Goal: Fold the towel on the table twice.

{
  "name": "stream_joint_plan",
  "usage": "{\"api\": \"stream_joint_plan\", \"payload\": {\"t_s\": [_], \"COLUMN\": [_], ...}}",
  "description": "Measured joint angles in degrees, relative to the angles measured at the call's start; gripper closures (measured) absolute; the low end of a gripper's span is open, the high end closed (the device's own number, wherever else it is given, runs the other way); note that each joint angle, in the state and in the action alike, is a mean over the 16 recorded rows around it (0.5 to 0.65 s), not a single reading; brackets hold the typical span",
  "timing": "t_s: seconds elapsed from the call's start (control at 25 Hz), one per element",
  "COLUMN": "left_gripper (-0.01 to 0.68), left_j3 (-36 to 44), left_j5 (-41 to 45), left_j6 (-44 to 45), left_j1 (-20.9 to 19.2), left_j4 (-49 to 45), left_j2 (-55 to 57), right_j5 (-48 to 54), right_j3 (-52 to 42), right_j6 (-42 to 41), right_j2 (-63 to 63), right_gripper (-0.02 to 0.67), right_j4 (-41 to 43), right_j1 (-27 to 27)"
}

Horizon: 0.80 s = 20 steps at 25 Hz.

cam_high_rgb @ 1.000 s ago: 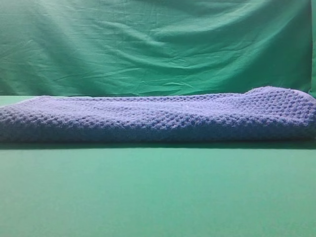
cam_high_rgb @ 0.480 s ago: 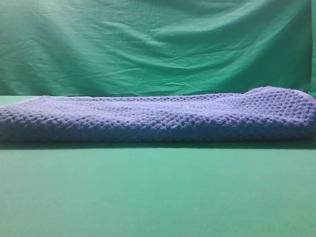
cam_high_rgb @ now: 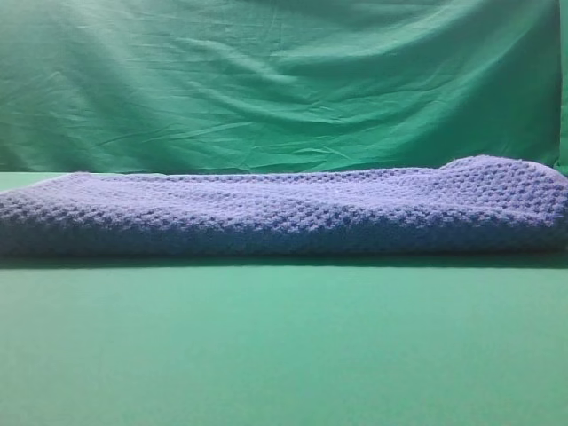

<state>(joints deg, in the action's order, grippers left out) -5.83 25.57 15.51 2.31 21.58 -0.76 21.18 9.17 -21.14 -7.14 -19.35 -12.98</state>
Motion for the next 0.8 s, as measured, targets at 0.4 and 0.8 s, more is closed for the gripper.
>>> {"api": "stream_joint_plan", "payload": {"t_s": [0.4,0.8], "left_gripper": [0.673,0.673], "left_j3": [5.07,6.62], "left_j5": [-4.19,-6.05], "left_j6": [0.0,0.01], "left_j1": [0.0,0.0], "left_j4": [-5.62,-7.43], "left_j2": [0.0,0.0], "right_j5": [-2.09,-3.77], "right_j3": [-3.85,-9.79], "right_j6": [-0.01,-0.44], "right_j2": [0.0,0.0], "right_gripper": [0.649,0.649], "right_j4": [4.53,7.84], "right_j1": [0.0,0.0]}}
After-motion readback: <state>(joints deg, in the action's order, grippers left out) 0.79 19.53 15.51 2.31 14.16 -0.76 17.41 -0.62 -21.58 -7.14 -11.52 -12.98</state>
